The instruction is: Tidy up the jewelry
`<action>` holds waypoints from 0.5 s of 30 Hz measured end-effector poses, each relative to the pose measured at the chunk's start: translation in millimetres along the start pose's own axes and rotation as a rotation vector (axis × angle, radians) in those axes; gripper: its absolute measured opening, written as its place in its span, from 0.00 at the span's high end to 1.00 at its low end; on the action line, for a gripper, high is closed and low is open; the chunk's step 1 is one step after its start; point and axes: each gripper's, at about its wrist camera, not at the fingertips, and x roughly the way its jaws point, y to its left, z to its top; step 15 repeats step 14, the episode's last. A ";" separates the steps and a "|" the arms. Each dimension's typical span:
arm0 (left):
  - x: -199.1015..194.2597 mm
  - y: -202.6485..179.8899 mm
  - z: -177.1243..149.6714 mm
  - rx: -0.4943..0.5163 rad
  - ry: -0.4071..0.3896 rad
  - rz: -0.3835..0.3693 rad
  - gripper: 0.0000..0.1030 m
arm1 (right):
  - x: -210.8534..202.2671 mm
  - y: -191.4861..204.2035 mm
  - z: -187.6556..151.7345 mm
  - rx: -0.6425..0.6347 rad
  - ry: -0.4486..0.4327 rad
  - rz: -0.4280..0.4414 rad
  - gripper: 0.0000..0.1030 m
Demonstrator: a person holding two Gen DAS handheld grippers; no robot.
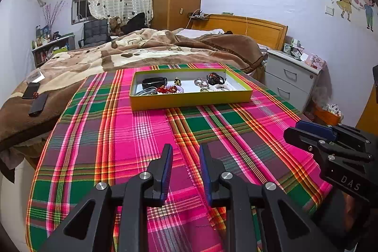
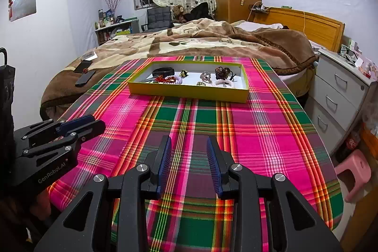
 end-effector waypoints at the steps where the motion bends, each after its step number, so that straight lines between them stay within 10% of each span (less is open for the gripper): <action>1: 0.1 -0.6 -0.2 0.003 0.000 0.002 0.78 | 0.0 0.3 -0.1 0.000 0.000 0.000 0.69; 15: -0.6 -2.7 -1.5 -0.001 -0.008 0.007 0.78 | -0.1 0.8 -0.2 -0.001 -0.001 -0.001 0.69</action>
